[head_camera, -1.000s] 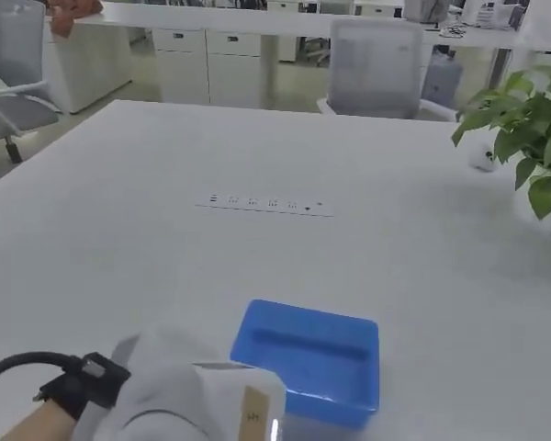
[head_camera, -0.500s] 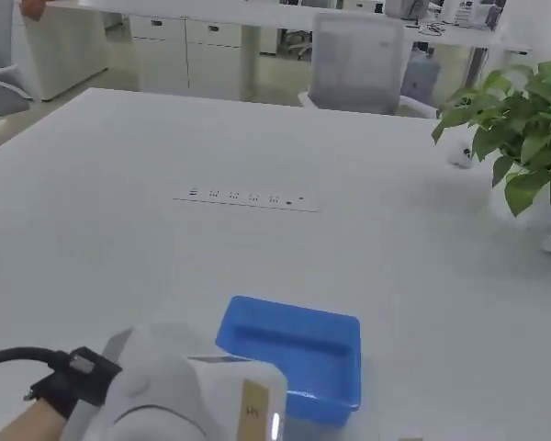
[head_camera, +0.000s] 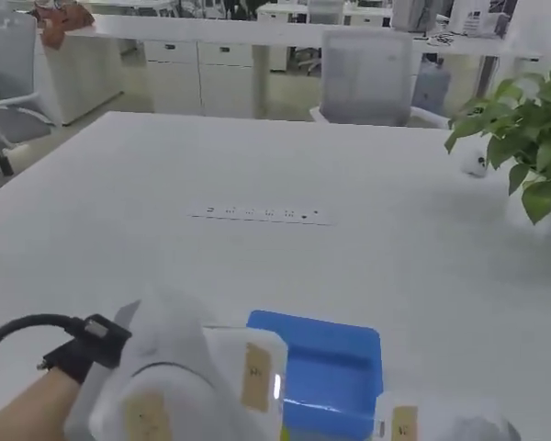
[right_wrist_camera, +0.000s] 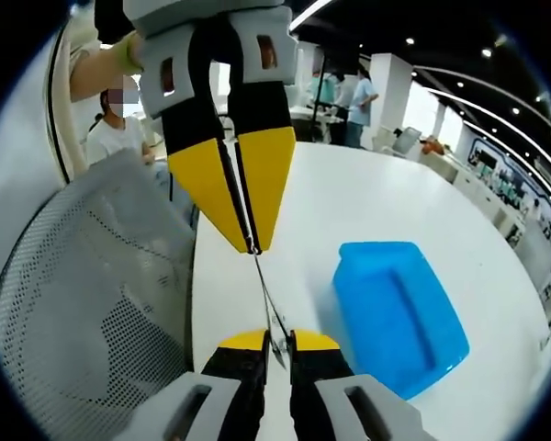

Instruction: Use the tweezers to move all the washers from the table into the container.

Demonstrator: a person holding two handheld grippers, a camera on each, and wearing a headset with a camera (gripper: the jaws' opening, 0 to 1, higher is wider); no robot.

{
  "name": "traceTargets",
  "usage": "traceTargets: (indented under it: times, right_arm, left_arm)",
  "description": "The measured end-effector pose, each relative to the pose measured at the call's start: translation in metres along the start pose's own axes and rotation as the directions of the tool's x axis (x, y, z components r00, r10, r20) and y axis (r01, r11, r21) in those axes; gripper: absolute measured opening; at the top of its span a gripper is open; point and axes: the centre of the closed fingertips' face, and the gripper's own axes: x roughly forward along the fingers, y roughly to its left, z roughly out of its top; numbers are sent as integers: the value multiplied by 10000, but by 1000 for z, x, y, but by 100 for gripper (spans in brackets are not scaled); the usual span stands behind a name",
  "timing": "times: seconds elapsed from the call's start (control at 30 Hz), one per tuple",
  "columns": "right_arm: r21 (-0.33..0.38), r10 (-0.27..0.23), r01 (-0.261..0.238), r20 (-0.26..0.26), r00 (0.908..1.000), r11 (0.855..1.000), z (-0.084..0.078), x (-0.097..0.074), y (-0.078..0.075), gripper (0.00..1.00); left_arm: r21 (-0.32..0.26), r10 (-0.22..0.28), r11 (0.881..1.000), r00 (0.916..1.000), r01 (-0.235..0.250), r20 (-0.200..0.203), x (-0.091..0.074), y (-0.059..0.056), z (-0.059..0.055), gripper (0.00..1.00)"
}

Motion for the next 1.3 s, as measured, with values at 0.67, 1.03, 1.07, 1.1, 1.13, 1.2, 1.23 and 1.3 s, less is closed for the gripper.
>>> traceTargets:
  times: [0.67, 1.03, 1.07, 1.1, 1.13, 1.2, 1.23, 1.3]
  right_arm:
    - [238, 253, -262, 389, 9989, 9994, 7, 19, 7, 5]
    - [658, 78, -117, 584, 9983, 9978, 5, 18, 3, 5]
    - [659, 55, -95, 614, 9981, 9978, 5, 18, 2, 5]
    - [678, 63, -104, 603, 9982, 9976, 4, 19, 2, 5]
    - [716, 19, -61, 577, 9983, 9974, 3, 20, 1, 5]
    - [791, 8, -53, 572, 9984, 9969, 2, 21, 0, 5]
    - [855, -18, -31, 577, 9983, 9963, 2, 20, 0, 5]
    - [1084, 18, -80, 567, 9984, 9941, 2, 20, -2, 5]
  left_arm:
    - [-40, -156, 9999, 9986, 154, -510, 0, 4, -12, 0]
    - [147, -271, 9995, 9979, 281, -593, 4, 7, -10, 0]
    - [195, -278, 9994, 9977, 291, -626, 5, 8, -10, 0]
    - [211, -293, 9993, 9972, 308, -686, 6, 8, -11, 0]
    - [236, -276, 9993, 9976, 291, -628, 6, 10, -9, 0]
    - [172, -311, 9993, 9975, 323, -634, 7, 13, -9, 0]
    - [117, -367, 9992, 9972, 375, -659, 7, 14, -8, 0]
    - [27, -489, 9988, 9965, 492, -677, 8, 15, -8, 0]
